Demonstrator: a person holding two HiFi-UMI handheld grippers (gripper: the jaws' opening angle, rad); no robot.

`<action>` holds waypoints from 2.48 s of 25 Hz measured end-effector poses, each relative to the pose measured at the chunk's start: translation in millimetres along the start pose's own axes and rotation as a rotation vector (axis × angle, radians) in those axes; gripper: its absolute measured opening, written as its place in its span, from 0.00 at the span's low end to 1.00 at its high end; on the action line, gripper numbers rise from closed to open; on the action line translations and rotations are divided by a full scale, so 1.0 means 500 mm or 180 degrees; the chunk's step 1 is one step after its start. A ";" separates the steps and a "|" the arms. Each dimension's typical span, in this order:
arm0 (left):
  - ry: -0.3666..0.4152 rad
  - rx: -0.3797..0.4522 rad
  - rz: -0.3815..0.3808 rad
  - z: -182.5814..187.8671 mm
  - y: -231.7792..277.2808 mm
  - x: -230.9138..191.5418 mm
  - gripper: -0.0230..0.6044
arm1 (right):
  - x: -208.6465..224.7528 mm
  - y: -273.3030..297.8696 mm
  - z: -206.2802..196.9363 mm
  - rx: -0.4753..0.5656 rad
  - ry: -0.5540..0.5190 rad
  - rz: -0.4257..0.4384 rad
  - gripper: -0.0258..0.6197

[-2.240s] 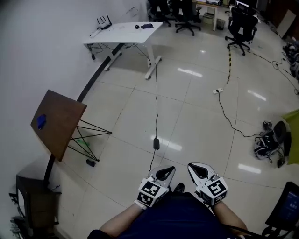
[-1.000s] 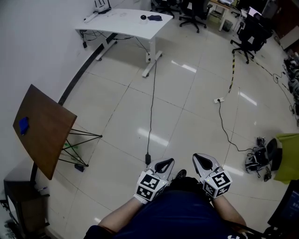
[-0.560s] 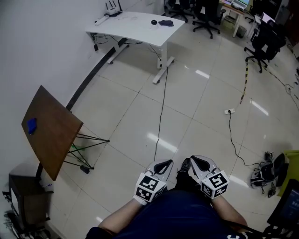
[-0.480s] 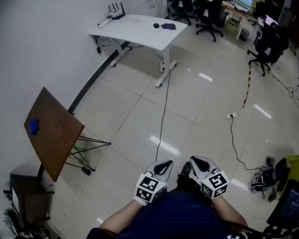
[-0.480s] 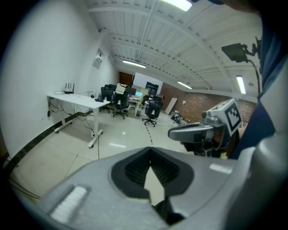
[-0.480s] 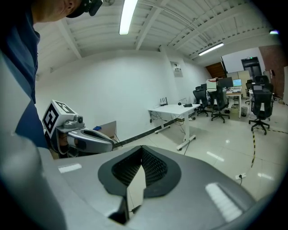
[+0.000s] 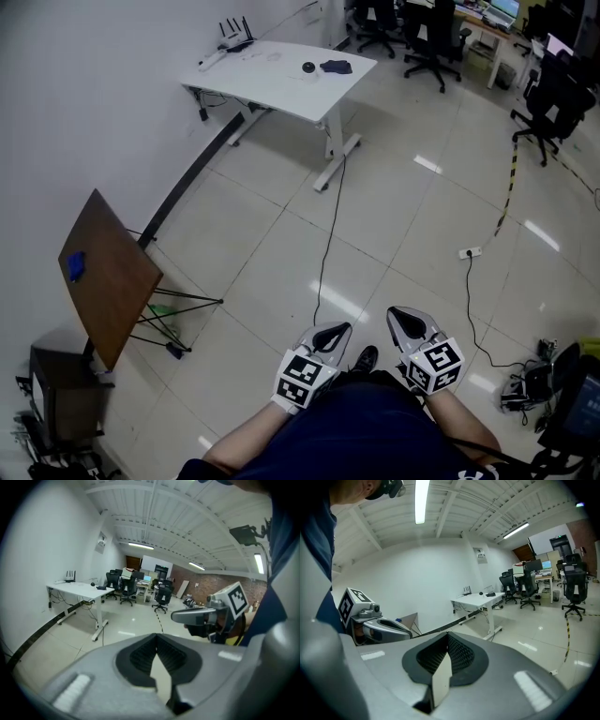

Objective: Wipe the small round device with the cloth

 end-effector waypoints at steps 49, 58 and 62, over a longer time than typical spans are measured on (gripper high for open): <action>-0.0322 0.0461 0.0264 0.382 0.521 -0.624 0.04 | 0.448 0.659 0.319 -0.0056 -0.0097 0.0196 0.05; -0.0290 0.0430 0.0506 0.501 0.704 -0.650 0.04 | 0.661 0.741 0.409 -0.0076 0.0010 0.0450 0.05; -0.0297 0.0424 0.0599 0.534 0.751 -0.657 0.04 | 0.727 0.766 0.433 -0.0078 0.0094 0.0506 0.05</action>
Point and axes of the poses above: the fingertips, and each gripper's own axes: y forward along the fingers, x to its right, z out of its top, the point moved 6 cm from there along -y, backward along the fingers, and after that the axes turned 4 degrees about x, right-handed, at the moved point
